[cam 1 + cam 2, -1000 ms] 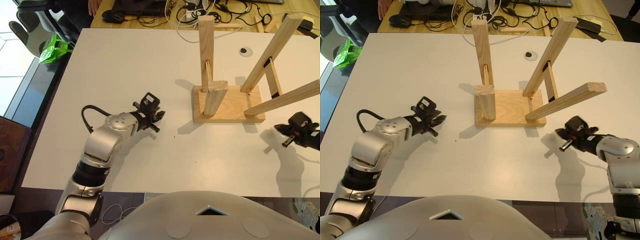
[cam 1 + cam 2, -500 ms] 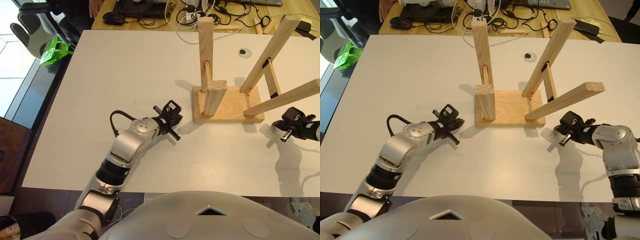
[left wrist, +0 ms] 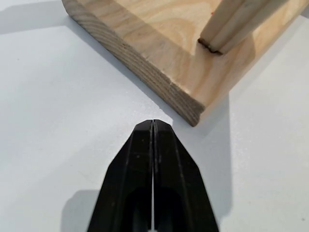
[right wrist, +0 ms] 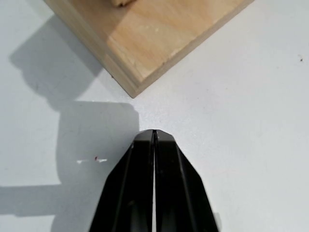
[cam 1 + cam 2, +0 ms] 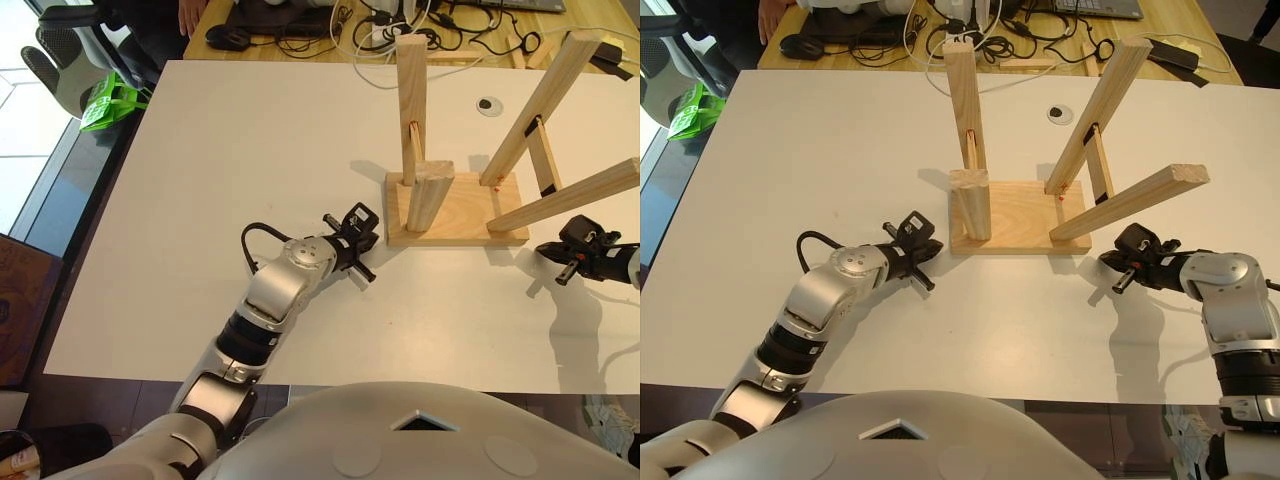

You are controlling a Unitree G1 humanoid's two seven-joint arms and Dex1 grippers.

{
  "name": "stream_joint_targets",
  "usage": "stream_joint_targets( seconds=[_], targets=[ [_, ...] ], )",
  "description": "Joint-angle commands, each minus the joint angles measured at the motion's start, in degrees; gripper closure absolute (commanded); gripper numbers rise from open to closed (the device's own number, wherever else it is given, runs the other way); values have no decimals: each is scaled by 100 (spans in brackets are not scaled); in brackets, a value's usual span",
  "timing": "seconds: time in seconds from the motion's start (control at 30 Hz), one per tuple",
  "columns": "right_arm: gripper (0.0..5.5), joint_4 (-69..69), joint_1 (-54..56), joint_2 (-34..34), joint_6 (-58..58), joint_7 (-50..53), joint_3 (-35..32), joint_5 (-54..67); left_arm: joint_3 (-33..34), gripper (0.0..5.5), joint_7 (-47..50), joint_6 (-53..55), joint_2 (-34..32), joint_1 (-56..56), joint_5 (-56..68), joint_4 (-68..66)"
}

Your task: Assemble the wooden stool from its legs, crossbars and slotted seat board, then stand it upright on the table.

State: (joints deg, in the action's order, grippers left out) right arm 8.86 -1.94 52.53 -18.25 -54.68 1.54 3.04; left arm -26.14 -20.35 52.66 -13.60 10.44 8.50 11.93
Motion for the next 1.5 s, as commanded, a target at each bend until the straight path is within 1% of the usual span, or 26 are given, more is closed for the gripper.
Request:
stream_joint_targets(
  seconds=[0.03, 0.27, 0.57, 1.5],
  targets=[
    [550, 259, 52, -203, -46, -156, 354, -92, -82, 547, -161, 114, -11, 40, 21, -60],
    [550, 313, 136, -277, 103, -466, 473, 69, 29, 547, -350, 191, 103, 31, 153, -146],
    [550, 279, 134, -363, 188, -529, 487, 188, 157, 547, -545, 69, 186, -48, 360, -70],
    [550, 128, 88, -347, 193, -558, 429, 329, 317, 547, -441, 60, 232, 9, 323, -126]
  ],
)
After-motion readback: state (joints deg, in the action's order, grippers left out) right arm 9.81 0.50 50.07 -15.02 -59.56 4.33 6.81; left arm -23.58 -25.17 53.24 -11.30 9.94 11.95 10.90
